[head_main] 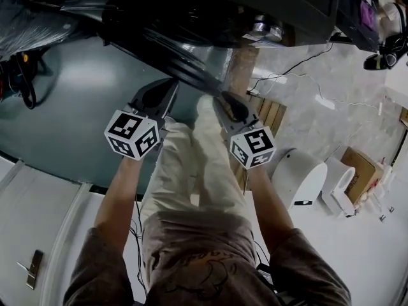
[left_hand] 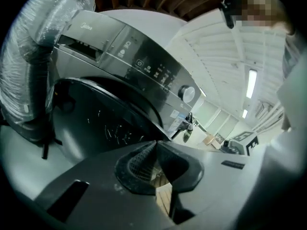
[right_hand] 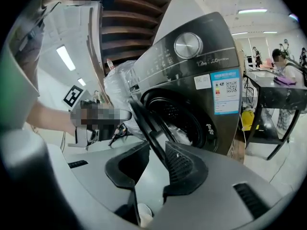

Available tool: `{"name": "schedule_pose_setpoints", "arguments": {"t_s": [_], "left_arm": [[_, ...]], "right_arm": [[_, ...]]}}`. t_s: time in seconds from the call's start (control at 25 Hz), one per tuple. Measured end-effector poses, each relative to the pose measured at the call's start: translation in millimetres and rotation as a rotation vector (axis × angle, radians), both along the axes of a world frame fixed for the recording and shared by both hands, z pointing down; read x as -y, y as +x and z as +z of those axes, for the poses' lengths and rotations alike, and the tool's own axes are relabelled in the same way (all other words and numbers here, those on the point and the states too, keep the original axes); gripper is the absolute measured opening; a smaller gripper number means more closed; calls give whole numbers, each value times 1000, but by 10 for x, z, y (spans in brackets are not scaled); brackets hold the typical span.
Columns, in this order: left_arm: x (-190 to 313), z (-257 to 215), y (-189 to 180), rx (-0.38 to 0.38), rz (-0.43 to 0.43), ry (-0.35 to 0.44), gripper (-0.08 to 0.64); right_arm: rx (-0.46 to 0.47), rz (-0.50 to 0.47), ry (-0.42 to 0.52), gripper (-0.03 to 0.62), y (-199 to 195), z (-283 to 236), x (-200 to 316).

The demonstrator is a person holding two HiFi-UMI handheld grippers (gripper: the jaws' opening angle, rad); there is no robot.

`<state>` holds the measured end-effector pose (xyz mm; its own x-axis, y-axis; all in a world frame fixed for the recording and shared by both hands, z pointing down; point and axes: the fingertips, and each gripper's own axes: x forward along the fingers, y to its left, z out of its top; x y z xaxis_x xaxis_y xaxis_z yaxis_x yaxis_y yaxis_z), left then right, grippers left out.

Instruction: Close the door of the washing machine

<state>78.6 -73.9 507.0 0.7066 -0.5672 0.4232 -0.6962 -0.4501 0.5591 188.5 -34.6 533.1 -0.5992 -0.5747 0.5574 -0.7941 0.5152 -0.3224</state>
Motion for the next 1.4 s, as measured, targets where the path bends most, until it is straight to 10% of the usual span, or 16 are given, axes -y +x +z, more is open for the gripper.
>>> {"name": "schedule_pose_setpoints", "arguments": {"t_s": [1.4], "left_arm": [[839, 89, 118, 25, -104, 24, 6]], "right_arm": [[-26, 320, -80, 0, 577, 610, 954]]}}
